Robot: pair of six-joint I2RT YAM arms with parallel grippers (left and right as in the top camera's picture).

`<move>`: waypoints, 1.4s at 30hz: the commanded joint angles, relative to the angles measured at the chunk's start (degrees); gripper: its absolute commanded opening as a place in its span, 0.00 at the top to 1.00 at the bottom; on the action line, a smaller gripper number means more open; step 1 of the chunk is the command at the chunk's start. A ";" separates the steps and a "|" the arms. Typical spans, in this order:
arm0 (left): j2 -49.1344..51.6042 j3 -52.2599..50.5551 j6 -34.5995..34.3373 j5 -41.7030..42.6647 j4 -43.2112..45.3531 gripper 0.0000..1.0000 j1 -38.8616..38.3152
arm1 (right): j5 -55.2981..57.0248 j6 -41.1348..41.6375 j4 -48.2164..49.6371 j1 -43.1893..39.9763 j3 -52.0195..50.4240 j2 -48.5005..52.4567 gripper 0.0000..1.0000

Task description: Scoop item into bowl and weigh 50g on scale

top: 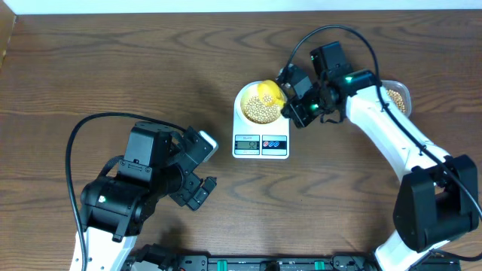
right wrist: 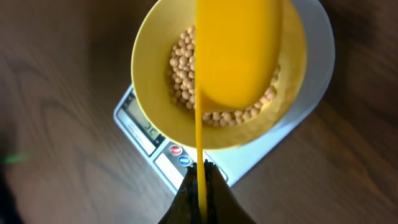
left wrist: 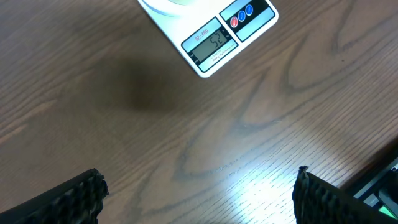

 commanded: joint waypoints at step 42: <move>0.02 1.81 0.33 -0.37 -0.13 0.02 0.33 | 47.08 0.79 -13.99 -20.33 0.11 -12.74 0.98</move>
